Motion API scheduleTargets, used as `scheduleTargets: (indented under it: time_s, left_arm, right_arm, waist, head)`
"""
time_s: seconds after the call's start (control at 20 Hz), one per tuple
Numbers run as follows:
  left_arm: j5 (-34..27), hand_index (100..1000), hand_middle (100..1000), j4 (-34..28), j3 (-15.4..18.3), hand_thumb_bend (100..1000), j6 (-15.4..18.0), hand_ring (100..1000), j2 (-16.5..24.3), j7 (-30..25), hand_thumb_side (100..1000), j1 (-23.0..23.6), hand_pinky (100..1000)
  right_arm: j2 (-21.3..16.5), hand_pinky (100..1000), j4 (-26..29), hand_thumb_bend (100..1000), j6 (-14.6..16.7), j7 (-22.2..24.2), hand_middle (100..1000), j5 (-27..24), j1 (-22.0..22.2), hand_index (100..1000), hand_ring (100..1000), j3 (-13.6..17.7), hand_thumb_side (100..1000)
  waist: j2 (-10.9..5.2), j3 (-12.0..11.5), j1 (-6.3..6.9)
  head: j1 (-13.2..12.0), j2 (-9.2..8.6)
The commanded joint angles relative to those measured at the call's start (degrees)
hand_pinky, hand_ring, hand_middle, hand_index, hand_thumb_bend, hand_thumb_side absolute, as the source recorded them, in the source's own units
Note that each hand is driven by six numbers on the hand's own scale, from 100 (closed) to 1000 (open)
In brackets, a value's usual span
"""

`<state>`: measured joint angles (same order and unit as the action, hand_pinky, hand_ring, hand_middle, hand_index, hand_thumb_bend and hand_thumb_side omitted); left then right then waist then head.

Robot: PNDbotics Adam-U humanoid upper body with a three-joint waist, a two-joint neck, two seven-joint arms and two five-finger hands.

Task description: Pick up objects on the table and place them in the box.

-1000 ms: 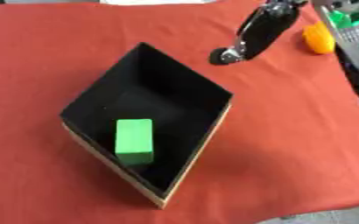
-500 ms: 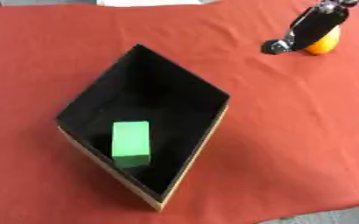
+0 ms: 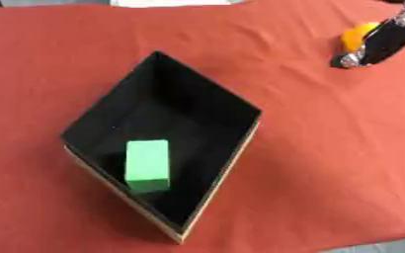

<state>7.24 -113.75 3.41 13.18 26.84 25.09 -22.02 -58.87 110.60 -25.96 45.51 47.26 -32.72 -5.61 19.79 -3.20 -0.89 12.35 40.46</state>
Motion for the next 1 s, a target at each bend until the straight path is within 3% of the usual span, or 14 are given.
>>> scheduleTargets:
  time_s: [0.05, 0.25, 1.0]
  left_arm:
    - [0.4, 804, 688, -0.8, 0.5, 100, 0.0, 817, 1.9, 0.0, 562, -0.8, 530]
    - [0.4, 804, 688, -0.8, 0.4, 100, 0.0, 817, 2.0, -0.1, 561, -0.9, 530]
    - [0.5, 804, 690, -0.8, 0.3, 100, 0.0, 819, 2.1, -0.3, 562, -1.0, 528]
  right_arm:
    - [-2.7, 867, -3.3, 575, -6.5, 5.0, 870, 0.6, -1.0, 915, 945, 1.4, 161]
    - [-2.5, 865, -7.6, 544, -6.8, 3.9, 865, -0.2, -2.3, 910, 936, 1.4, 110]
    - [-1.9, 863, -23.3, 556, -6.7, 4.5, 875, 1.9, -6.9, 902, 944, 0.7, 136]
  waist:
    - [-0.81, -0.1, 0.09]
    - [-0.48, -0.6, 0.22]
    - [0.23, -1.8, 0.19]
  head:
    - [0.1, -1.1]
    - [0.3, -1.6]
    - [1.5, -3.98]
